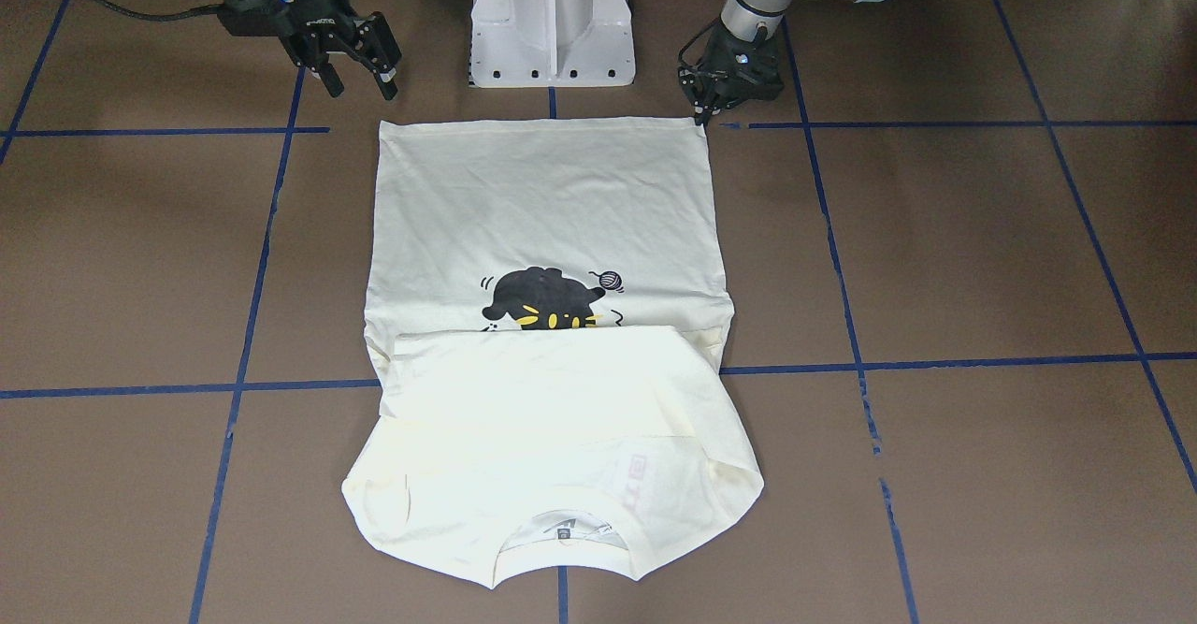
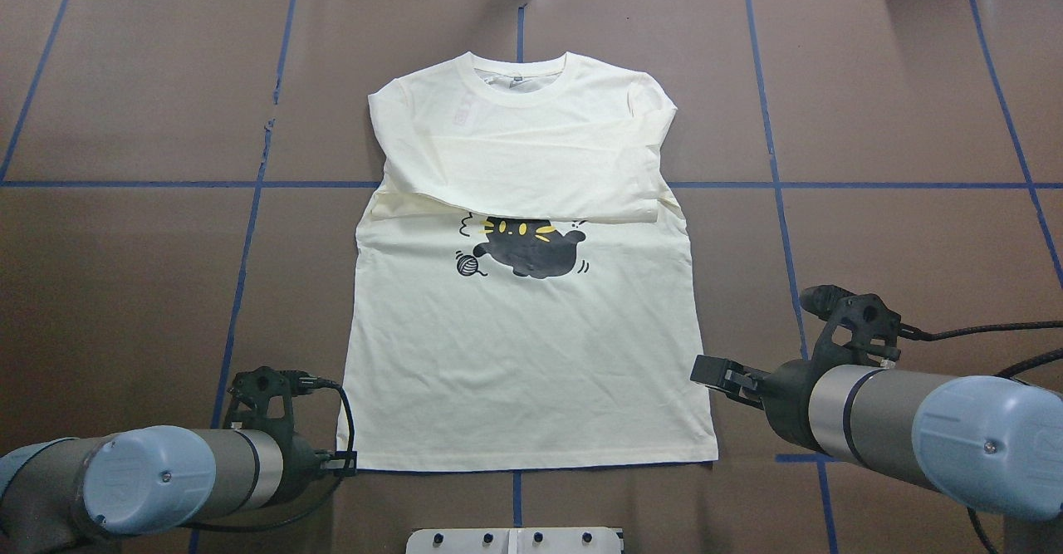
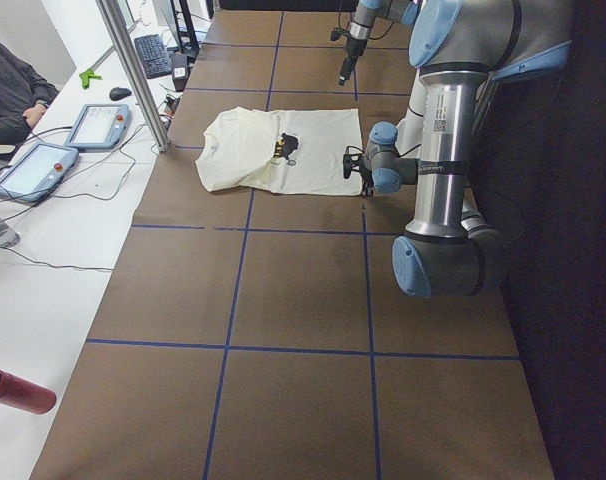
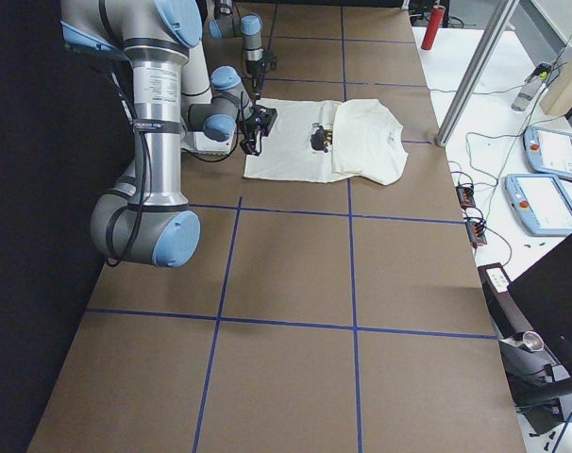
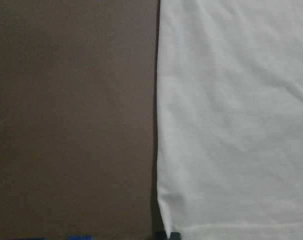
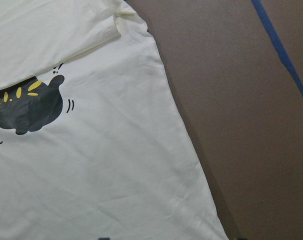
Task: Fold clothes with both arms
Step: 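Grasp the hem corners with both grippers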
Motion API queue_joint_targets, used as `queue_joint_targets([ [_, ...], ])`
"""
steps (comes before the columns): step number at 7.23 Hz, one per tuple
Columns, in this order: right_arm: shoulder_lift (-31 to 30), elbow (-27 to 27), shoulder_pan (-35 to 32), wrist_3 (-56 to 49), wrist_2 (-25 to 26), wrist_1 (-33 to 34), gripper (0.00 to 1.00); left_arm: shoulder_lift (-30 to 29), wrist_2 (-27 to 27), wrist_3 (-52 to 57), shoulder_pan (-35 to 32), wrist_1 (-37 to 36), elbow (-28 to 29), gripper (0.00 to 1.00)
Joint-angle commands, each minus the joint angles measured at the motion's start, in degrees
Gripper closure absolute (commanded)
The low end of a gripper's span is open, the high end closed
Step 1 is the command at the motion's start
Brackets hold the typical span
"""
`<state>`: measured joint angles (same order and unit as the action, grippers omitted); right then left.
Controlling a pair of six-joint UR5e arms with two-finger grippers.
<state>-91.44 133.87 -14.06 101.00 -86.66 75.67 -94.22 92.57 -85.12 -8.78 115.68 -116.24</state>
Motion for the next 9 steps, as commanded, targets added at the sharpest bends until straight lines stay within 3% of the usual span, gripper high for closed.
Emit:
queue_joint_targets([
  [1, -1.7, -0.1, 0.2, 1.0, 0.0, -1.3, 0.19, -0.1, 0.2, 0.2, -0.7, 0.1, -1.6, 1.0],
  [2, -5.5, -1.8, 0.4, 4.0, -0.1, -8.6, 0.33, -0.3, 0.1, 0.0, -1.0, 0.1, -2.2, 1.0],
  [3, -8.3, -3.9, 1.4, 4.5, 0.1, -13.1, 0.35, -0.3, 0.0, 0.0, -2.0, 0.2, -2.6, 1.0],
  [5, -8.4, -7.9, 4.3, 6.1, 4.3, -12.9, 0.45, 0.0, -0.5, -0.2, -2.2, 0.5, -4.2, 1.0],
  [9, -4.1, -11.0, 8.0, 9.0, 6.8, -12.9, 0.49, 0.5, -3.0, -0.2, -2.2, 0.5, -5.6, 1.0],
])
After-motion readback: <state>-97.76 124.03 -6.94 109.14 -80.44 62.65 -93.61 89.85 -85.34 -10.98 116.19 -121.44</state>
